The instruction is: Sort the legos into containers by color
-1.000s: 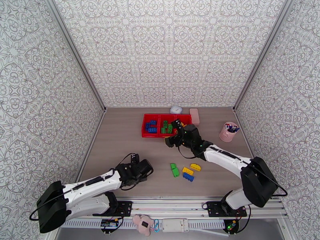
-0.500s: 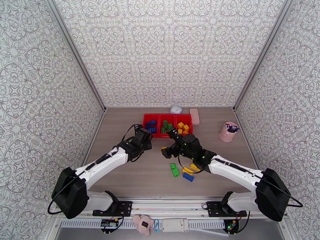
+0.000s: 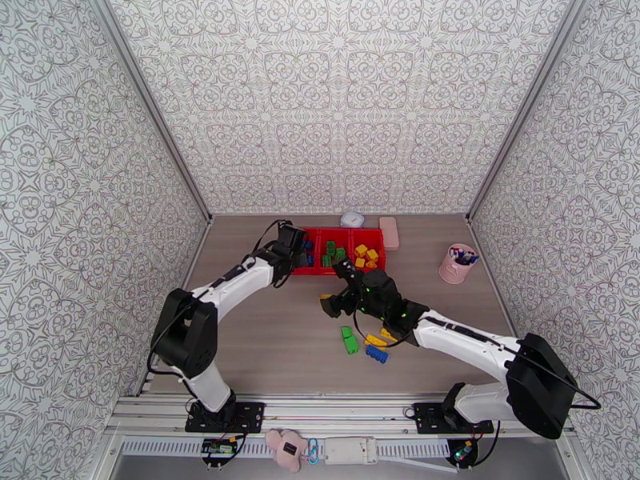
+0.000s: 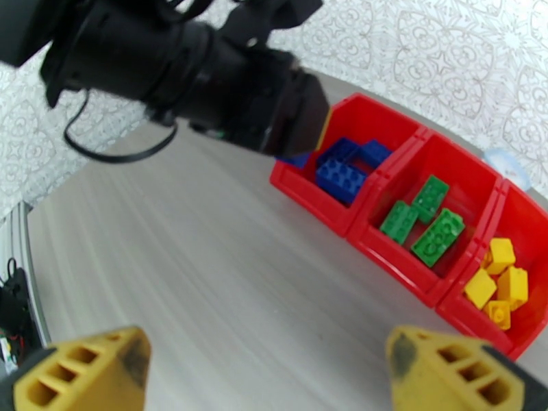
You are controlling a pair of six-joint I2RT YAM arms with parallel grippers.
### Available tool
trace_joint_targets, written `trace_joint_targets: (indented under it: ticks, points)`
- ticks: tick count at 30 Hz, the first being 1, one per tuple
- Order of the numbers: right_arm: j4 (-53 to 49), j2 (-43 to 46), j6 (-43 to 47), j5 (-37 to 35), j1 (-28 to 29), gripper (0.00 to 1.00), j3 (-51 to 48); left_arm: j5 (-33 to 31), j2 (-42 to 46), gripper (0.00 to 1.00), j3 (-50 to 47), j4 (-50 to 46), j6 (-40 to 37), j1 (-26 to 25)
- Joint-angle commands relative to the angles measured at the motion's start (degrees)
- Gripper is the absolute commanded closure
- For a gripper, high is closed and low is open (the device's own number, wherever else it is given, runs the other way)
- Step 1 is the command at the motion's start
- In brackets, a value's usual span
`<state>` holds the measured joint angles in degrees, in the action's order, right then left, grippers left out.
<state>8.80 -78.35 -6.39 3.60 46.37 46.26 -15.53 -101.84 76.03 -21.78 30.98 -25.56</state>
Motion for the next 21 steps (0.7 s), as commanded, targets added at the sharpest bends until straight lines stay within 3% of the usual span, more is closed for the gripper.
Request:
trace_joint_targets:
  ticks: [1,8,13,21]
  points:
    - [0.78,-0.20,0.32,-1.38,0.38,0.05,-0.44,2.32,-3.87,0.72,5.29,0.36,-2.21,0.92]
    - [0.34,1.31,0.05,-2.32,0.32,0.05,-2.29,3.66,-10.66,0.69,12.99,-1.24,-3.54,2.05]
    - [-0.78,3.12,0.07,-3.21,0.39,0.05,-2.84,4.65,-10.46,0.39,14.06,-0.98,-4.15,1.80]
    - [-3.72,4.88,-2.18,-7.10,0.39,0.06,-2.91,1.64,1.93,0.13,3.95,3.26,-7.33,-1.18]
